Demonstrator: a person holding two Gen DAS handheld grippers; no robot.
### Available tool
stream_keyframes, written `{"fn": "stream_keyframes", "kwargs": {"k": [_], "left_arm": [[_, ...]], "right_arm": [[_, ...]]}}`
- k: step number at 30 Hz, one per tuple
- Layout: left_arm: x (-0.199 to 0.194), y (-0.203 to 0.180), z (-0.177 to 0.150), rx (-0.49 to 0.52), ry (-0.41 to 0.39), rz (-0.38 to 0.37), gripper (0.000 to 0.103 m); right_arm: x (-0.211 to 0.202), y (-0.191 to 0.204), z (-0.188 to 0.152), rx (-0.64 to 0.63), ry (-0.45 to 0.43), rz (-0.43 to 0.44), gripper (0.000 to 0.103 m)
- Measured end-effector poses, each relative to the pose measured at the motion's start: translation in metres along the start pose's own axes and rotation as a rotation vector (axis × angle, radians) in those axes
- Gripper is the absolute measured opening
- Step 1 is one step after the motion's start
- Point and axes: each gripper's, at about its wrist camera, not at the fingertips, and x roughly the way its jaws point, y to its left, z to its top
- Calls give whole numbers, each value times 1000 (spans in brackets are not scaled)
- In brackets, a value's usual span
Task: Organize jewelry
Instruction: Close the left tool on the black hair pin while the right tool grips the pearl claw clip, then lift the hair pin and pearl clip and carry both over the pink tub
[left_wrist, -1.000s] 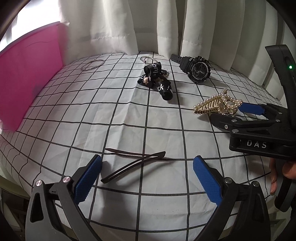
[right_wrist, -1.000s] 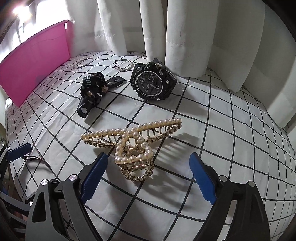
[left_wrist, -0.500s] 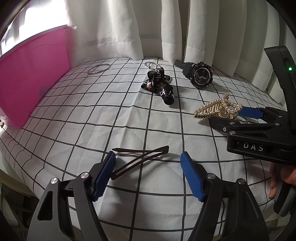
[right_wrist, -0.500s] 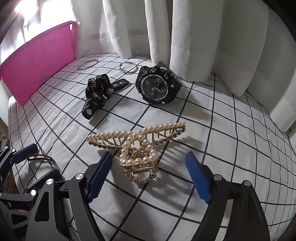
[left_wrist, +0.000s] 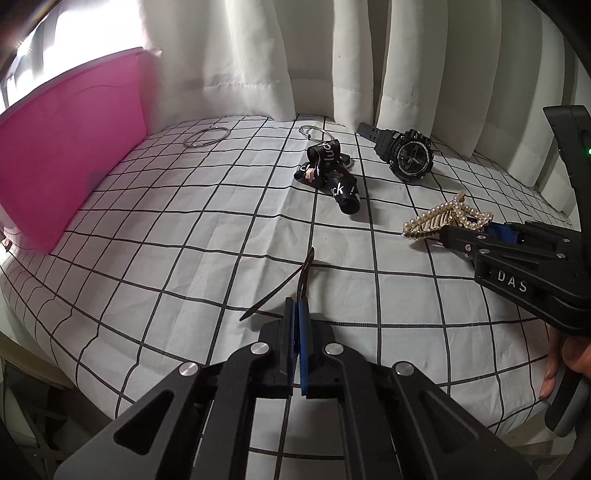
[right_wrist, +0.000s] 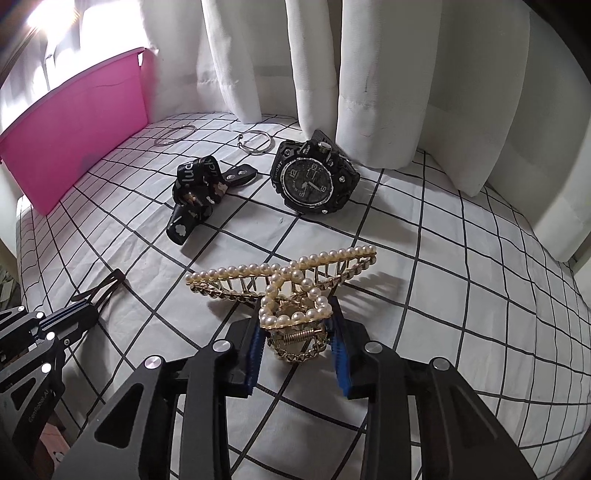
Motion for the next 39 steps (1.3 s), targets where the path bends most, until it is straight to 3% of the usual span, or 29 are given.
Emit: {"fn": "stream_keyframes", "kwargs": {"k": [24, 31, 39], "left_arm": [[-42, 39, 51, 22, -115, -14, 3], [-64, 65, 79, 30, -180, -23, 3], [-101, 116, 125, 22, -299, -4, 3]], "right_arm": [[-44, 20, 21, 37, -63, 32, 31], [-67, 45, 50, 26, -110, 28, 31], [-93, 85, 109, -11, -182, 39, 31]]}}
